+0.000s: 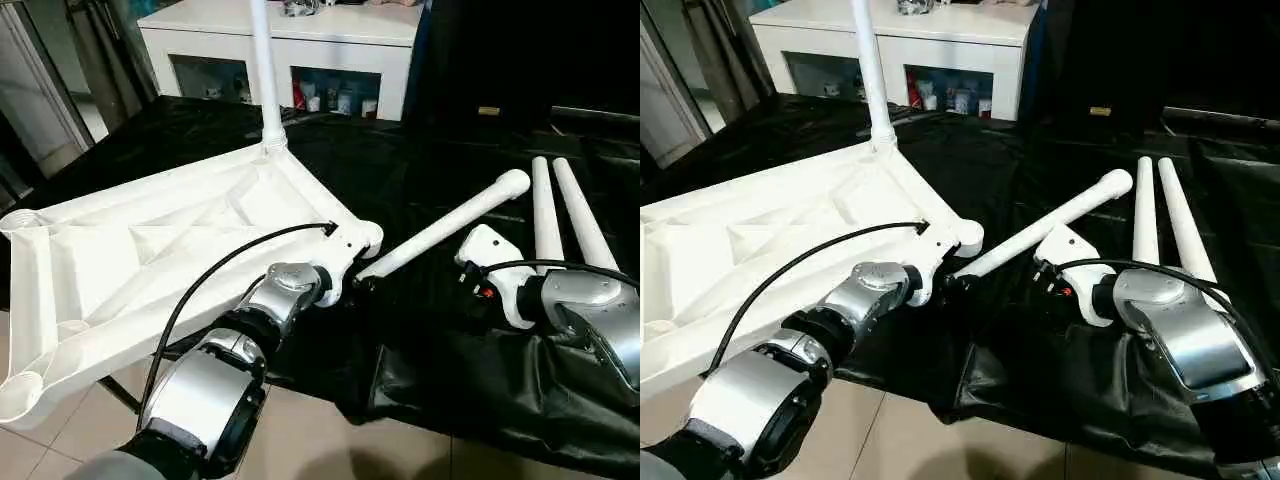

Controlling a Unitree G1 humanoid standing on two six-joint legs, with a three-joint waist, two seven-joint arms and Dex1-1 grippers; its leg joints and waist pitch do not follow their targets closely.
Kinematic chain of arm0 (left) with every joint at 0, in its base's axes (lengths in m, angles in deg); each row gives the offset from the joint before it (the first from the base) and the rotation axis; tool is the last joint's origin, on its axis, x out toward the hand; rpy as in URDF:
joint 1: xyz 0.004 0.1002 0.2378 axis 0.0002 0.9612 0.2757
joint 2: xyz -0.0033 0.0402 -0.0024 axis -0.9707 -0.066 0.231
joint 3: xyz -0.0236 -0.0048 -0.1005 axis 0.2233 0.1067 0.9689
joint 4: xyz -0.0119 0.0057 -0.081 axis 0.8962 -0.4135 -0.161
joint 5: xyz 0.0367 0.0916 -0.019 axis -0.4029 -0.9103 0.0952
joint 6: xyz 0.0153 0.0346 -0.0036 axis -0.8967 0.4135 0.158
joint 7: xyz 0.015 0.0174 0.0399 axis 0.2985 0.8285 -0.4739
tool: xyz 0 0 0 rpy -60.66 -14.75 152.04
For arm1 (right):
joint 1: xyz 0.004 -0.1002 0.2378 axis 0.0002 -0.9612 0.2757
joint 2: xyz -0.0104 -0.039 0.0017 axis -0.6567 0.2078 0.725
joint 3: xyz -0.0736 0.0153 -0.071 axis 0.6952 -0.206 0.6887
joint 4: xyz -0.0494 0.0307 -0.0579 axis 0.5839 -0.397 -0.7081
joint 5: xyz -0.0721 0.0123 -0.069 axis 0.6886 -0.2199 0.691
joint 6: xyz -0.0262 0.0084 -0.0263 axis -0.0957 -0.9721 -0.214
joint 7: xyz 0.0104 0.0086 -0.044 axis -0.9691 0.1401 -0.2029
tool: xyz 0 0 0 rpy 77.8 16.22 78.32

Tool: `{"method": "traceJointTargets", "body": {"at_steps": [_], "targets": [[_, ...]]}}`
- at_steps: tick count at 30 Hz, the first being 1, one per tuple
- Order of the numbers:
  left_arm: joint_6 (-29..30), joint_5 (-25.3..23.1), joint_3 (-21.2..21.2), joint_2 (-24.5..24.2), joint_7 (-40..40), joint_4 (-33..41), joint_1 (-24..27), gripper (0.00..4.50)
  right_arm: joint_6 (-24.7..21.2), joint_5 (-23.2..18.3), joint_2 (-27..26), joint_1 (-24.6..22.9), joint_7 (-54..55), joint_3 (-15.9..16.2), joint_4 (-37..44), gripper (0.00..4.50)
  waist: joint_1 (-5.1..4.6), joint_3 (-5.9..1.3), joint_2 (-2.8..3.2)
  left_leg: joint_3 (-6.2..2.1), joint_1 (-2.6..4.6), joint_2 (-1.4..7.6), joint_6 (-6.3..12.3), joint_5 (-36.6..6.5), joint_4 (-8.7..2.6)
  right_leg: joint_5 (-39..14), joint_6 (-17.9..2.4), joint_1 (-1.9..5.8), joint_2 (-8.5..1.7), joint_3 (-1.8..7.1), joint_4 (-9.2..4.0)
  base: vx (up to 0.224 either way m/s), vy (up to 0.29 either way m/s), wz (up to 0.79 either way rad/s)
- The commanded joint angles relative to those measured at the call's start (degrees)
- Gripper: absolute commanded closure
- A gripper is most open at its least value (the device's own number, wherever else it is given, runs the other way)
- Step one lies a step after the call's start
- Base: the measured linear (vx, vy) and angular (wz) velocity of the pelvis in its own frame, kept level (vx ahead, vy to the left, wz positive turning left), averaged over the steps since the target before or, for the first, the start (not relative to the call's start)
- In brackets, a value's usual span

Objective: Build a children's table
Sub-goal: Rotate table base

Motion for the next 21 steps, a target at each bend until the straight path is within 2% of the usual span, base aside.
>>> {"method": "traceJointTargets", "body": {"at_steps": [1, 3, 6, 7, 15, 16, 18, 21], "targets": [[1.0, -0.4, 0.6, -0.1, -0.3, -0.6, -1.3, 2.77, 0.6, 0.4, -0.1, 0.8, 0.3, 0.2, 0.6, 0.00, 0.04, -4.39, -1.68, 0.08, 0.05, -0.01, 7.81, -8.5, -2.92, -25.4, -1.4, 4.11, -2.34, 1.55, -4.80, 0.000, 0.000, 0.00], [1.0, -0.9, 0.2, 0.1, -0.1, -0.9, -1.3, 2.97, 0.8, 0.5, -0.1, 0.9, 0.3, 0.4, 0.4, 0.00, 0.04, -4.37, -1.51, 0.03, 0.06, 0.03, 7.81, -8.6, -2.94, -25.2, -1.5, 4.11, -2.39, 1.56, -4.80, 0.000, 0.000, 0.00], [0.5, -1.7, -0.5, 0.0, -0.2, -1.1, -1.0, 3.09, 0.9, 0.7, -0.1, 0.8, 0.4, 0.4, 0.4, 0.00, 0.03, -4.32, -1.57, 0.04, 0.17, 0.12, 7.92, -8.9, -2.98, -25.1, -1.9, 4.06, -2.40, 1.59, -4.84, 0.000, 0.000, 0.00], [0.4, -2.0, -0.7, 0.0, -0.3, -1.1, -1.0, 3.29, 1.0, 0.7, -0.1, 0.8, 0.4, 0.4, 0.4, 0.00, 0.01, -4.29, -1.60, 0.06, 0.16, 0.07, 7.92, -9.0, -2.97, -25.3, -1.9, 4.07, -2.39, 1.55, -4.87, 0.000, 0.000, 0.00], [-0.8, -5.2, -2.6, 0.2, -1.0, -1.5, -0.7, 3.90, 1.1, 1.1, -0.3, 0.7, 0.2, 0.2, 0.3, 0.00, -0.29, -4.02, -1.52, 0.12, 0.37, -0.30, 6.97, -11.1, -2.84, -29.9, 0.7, 3.86, -2.19, 0.93, -5.78, 0.000, 0.000, 0.00], [-0.4, -5.3, -2.5, 0.4, -0.9, -1.6, -0.7, 3.90, 1.1, 1.2, -0.3, 0.7, 0.2, 0.2, 0.3, 0.00, -0.39, -4.01, -1.56, 0.15, 0.38, -0.37, 6.88, -11.4, -2.77, -30.3, 1.0, 3.80, -2.10, 0.81, -5.91, 0.000, 0.000, 0.00], [0.0, -5.3, -2.4, 0.6, -0.6, -1.7, -0.7, 3.59, 1.1, 1.2, -0.4, 0.7, 0.2, 0.2, 0.3, 0.00, -0.48, -3.99, -1.53, 0.16, 0.43, -0.44, 6.87, -11.7, -2.70, -30.8, 1.4, 3.75, -2.07, 0.64, -6.09, 0.000, 0.000, 0.00], [0.7, -4.6, -1.8, 0.7, 0.1, -1.8, -0.7, 3.51, 1.0, 1.1, -0.4, 0.7, 0.2, 0.2, 0.3, 0.00, -0.70, -4.03, -1.45, 0.08, 0.45, -0.36, 6.97, -12.1, -2.72, -30.6, 1.4, 3.76, -2.08, 0.47, -6.22, 0.000, 0.000, 0.00]]}}
